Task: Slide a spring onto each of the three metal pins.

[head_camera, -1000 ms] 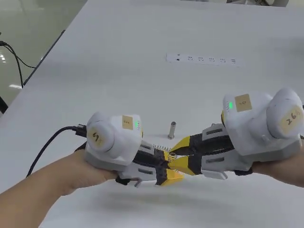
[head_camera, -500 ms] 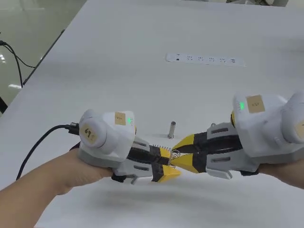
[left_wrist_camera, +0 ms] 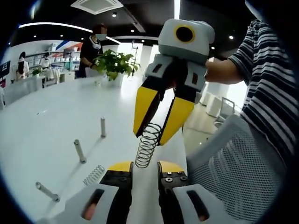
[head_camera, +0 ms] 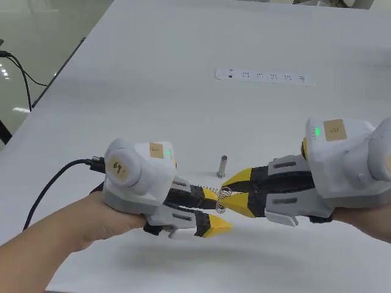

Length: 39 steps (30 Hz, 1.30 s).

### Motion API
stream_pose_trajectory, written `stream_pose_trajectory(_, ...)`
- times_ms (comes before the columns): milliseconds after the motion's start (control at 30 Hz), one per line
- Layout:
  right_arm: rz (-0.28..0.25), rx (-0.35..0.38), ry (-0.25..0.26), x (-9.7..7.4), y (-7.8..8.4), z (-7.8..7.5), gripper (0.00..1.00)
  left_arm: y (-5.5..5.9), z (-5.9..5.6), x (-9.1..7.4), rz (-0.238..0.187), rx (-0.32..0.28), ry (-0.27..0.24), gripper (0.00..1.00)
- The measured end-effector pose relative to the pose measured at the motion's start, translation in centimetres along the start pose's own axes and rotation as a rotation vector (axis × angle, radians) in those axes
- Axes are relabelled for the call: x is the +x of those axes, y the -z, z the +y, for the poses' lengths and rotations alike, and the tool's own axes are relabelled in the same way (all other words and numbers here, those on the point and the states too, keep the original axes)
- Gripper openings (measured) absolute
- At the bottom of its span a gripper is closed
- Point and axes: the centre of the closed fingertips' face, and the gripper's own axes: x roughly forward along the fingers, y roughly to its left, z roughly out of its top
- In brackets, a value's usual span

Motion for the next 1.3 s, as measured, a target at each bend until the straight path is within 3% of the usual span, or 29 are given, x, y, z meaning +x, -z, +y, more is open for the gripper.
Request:
stream_pose_trajectory(433, 0.025, -0.028, 0.035, -0.1, 0.5, -1.0, 0.07, 1.0, 2.4, -3.0, -0.003, -0.04, -0.104, 0.31)
stream_pose_trajectory(900, 0.026, -0.036, 0.063, -0.5, 0.5, -1.9, 0.07, 1.0, 3.1, -5.2, -0.025, -0.056, -0.171, 0.41)
stream_pose_trajectory(1300, 0.033, -0.024, 0.094, -0.9, 1.0, -2.5, 0.08, 2.1, 4.5, -8.0, -0.031, -0.09, -0.246, 0.5)
